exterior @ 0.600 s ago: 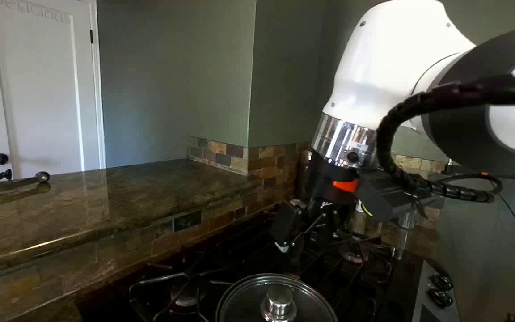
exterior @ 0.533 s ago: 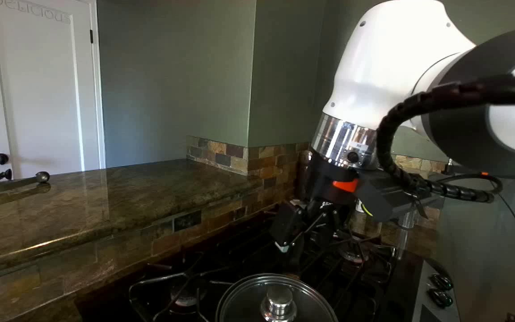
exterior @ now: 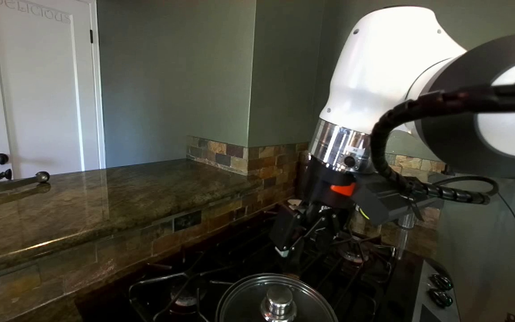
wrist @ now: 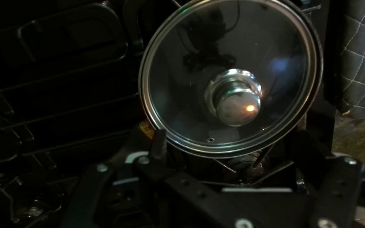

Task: Take the lid off the pot, then move the pot backwards, then put the lid on it

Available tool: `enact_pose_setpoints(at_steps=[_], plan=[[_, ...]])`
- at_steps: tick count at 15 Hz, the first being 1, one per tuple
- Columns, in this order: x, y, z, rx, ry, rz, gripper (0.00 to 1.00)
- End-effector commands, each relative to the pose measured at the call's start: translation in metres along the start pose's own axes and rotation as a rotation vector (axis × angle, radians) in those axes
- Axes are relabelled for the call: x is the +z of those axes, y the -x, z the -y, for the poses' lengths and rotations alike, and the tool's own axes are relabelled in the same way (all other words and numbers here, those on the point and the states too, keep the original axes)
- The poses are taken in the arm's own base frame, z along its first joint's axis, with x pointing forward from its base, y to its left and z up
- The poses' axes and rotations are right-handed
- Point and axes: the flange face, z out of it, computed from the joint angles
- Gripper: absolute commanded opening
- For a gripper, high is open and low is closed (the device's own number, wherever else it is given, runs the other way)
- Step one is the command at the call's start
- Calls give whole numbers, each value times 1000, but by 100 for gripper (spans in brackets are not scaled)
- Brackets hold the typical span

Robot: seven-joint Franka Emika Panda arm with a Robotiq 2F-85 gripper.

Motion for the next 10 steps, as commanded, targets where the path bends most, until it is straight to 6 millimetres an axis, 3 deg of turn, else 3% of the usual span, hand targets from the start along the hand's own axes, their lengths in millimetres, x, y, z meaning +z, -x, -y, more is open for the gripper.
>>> enact_pose_setpoints(at_steps=[1,10], plan=[[14,0,6,7,10,65,100],[44,2,16,-15,50,102,100]])
